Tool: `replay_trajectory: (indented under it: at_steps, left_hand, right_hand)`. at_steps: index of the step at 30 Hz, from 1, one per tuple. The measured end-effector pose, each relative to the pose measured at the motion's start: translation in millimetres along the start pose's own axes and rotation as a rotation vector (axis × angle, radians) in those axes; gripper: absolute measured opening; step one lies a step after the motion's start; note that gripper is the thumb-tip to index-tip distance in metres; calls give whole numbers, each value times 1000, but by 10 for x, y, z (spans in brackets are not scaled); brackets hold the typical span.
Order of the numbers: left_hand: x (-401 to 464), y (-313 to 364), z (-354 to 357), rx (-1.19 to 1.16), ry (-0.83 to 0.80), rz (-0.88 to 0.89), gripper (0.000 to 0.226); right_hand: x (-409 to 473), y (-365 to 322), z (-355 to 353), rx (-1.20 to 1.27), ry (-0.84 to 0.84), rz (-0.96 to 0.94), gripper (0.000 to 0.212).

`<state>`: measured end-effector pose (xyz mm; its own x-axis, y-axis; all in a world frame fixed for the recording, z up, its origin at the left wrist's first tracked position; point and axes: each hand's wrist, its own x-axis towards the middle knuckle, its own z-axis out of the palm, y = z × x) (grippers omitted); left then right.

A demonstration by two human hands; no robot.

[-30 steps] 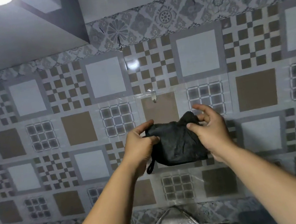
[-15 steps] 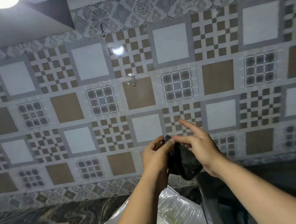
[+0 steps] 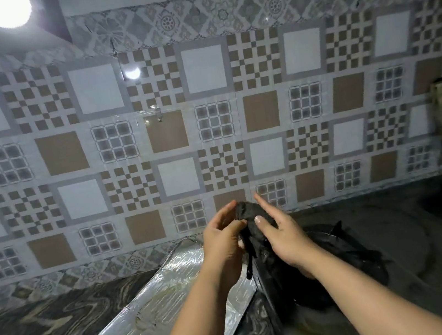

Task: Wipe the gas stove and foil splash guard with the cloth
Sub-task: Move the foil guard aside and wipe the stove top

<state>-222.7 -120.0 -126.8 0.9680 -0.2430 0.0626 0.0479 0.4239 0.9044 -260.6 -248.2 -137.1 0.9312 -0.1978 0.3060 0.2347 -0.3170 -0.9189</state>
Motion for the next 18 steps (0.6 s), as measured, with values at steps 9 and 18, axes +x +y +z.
replay_trajectory:
  at_steps: [9, 18]
  left_hand:
    - [-245, -229, 226, 91, -52, -25, 40]
    - [144, -546, 142, 438, 67, 84, 33]
  right_hand:
    - [-241, 60, -388, -56, 11, -43, 62]
    - [381, 454, -963, -285, -179, -71, 60]
